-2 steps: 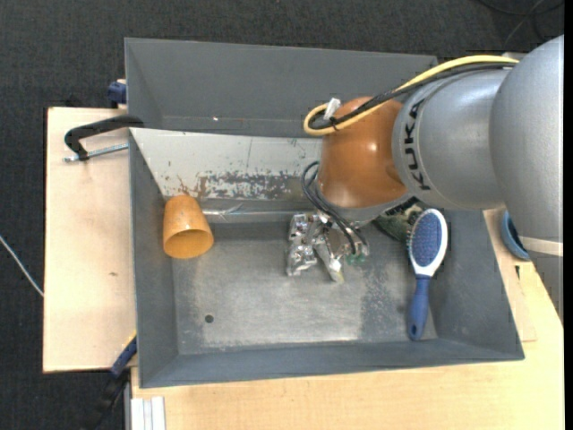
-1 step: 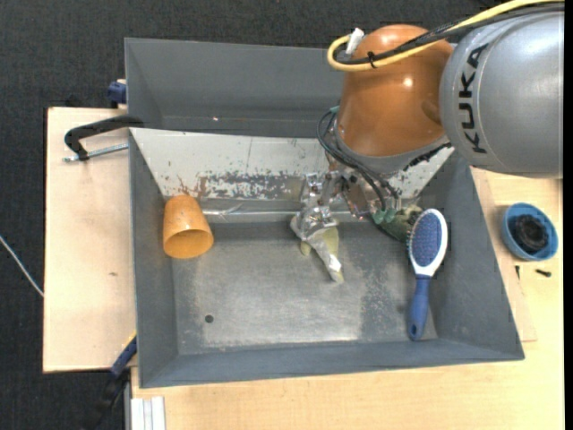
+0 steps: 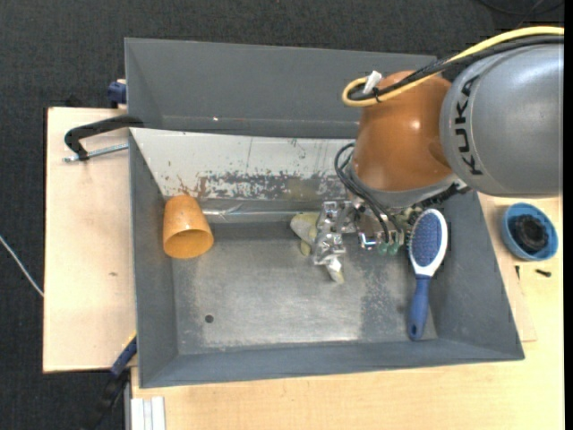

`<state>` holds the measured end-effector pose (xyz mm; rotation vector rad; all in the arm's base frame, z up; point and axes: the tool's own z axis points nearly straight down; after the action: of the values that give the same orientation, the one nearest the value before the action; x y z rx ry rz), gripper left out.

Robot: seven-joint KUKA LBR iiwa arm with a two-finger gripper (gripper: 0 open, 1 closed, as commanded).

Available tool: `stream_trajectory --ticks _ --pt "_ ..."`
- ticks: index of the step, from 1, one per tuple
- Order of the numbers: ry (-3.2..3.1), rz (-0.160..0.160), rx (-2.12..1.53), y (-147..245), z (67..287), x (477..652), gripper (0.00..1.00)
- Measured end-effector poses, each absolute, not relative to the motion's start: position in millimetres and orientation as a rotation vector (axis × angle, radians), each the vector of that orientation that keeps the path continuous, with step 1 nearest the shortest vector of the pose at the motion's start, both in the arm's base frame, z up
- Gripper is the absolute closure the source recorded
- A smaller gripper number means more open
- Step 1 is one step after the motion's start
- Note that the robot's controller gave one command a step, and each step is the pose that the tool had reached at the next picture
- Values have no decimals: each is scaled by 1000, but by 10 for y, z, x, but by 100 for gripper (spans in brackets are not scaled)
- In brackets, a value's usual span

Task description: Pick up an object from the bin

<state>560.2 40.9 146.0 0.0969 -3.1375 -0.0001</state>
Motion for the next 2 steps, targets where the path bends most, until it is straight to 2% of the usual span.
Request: stream_trajectory --ticks 1,2 --pt "-3138 -3 123 613 1285 5637 100" --pt "-3140 -2 119 600 1297 5641 0"
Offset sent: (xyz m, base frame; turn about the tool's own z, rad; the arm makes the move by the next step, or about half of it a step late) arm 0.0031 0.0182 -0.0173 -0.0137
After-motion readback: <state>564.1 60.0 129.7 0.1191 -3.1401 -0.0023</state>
